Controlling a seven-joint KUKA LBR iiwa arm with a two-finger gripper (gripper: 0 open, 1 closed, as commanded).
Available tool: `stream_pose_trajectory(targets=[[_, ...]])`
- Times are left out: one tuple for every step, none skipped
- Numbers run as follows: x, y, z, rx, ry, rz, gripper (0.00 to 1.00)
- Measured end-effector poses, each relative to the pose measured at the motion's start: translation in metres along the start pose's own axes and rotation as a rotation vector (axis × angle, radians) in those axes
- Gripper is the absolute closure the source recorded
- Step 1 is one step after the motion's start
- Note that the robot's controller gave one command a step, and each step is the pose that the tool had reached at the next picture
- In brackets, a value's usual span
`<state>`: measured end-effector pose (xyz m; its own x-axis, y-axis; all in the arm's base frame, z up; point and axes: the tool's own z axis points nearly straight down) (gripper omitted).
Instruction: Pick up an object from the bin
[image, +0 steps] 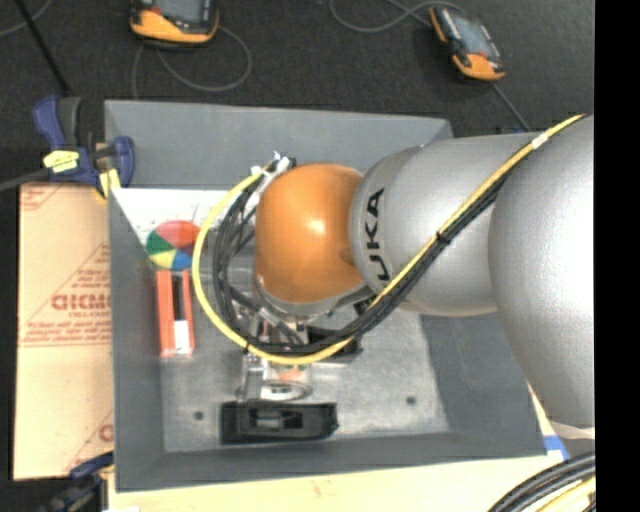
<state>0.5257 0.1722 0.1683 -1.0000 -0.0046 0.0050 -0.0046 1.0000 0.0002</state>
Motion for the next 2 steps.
stream_pose_trajectory(targets=[[-0.002, -0.001, -0.005, -0.001, -0.007, 0.004, 0.0], [0.014, -0.021, 0.024, -0.002, -0.009, 0.063, 0.0]])
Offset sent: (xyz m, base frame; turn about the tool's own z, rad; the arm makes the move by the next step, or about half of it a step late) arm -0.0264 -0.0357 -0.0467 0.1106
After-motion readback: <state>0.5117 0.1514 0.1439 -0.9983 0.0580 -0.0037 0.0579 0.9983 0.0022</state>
